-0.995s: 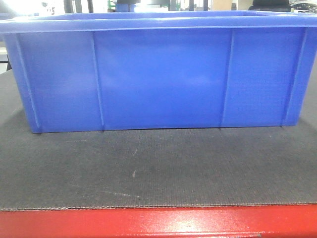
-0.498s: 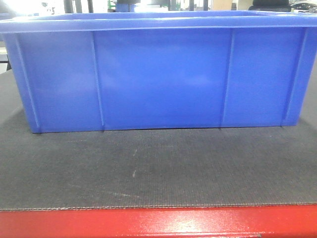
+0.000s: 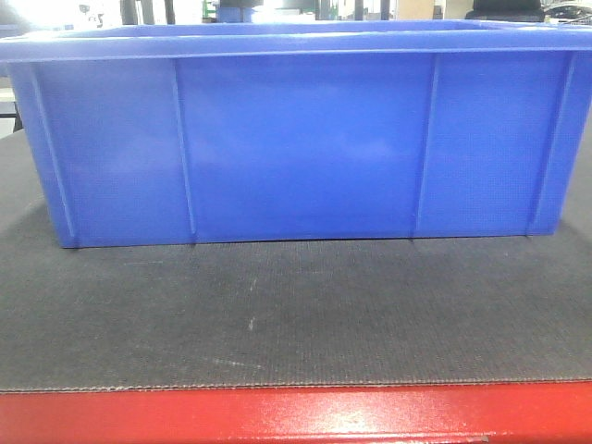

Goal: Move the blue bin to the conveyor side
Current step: 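Open both grippers and lift them away from the bin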

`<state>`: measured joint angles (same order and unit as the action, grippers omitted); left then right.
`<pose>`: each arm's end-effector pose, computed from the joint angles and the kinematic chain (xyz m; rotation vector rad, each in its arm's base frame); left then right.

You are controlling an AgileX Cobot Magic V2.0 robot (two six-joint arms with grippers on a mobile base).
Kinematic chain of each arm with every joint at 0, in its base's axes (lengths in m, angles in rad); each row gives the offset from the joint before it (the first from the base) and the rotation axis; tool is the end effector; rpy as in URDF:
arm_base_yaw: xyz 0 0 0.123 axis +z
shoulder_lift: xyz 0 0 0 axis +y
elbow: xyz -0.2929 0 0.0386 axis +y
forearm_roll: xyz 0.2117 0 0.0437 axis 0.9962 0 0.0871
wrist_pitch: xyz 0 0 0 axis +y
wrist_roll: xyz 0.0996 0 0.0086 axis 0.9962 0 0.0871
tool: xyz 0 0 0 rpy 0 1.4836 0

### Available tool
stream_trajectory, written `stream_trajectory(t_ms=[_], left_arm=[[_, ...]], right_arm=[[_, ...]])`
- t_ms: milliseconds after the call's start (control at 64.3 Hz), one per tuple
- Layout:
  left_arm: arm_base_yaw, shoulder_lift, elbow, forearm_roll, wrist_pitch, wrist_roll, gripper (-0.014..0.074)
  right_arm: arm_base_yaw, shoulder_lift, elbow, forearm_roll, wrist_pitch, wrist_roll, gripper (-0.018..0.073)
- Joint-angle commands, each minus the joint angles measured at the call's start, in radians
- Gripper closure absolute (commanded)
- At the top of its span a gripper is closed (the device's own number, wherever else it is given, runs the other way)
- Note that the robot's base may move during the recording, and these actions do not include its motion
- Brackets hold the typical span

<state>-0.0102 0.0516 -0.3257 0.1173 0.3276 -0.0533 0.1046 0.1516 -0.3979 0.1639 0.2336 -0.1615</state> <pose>0.0013 0.0038 0.2795 0.0222 1.5352 0.0668 0.0099 0.0049 0.3095 -0.1089 1.4649 0.1112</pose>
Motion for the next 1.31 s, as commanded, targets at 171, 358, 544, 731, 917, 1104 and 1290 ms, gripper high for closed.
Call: stream_trajectory(t_ms=[171, 358, 544, 731, 917, 1104, 1290], left_arm=[[0.018, -0.052, 0.317, -0.032, -0.318, 0.01, 0.0613], [0.018, -0.052, 0.326, -0.061, -0.328, 0.01, 0.0613], [0.018, -0.052, 0.326, -0.061, -0.343, 0.01, 0.0613], [0.018, -0.052, 0.326, -0.061, -0.343, 0.01, 0.0613], [0.018, -0.052, 0.326, -0.061, -0.343, 0.01, 0.0613], [0.018, -0.052, 0.326, -0.061, -0.343, 0.01, 0.0613], [0.018, -0.052, 0.326, -0.061, -0.343, 0.01, 0.0613]], right_arm=[[-0.002, -0.005, 0.001, -0.01, -0.025, -0.007, 0.0609], [-0.002, -0.005, 0.001, -0.01, -0.025, -0.007, 0.0609], [-0.002, -0.005, 0.001, -0.01, -0.025, -0.007, 0.0609], [-0.002, -0.005, 0.001, -0.01, -0.025, -0.007, 0.0609], [-0.002, -0.005, 0.001, -0.01, -0.025, -0.007, 0.0609], [-0.002, -0.005, 0.001, -0.01, -0.025, -0.007, 0.0609], [-0.006, -0.005, 0.011, -0.013, -0.026, -0.007, 0.0609]])
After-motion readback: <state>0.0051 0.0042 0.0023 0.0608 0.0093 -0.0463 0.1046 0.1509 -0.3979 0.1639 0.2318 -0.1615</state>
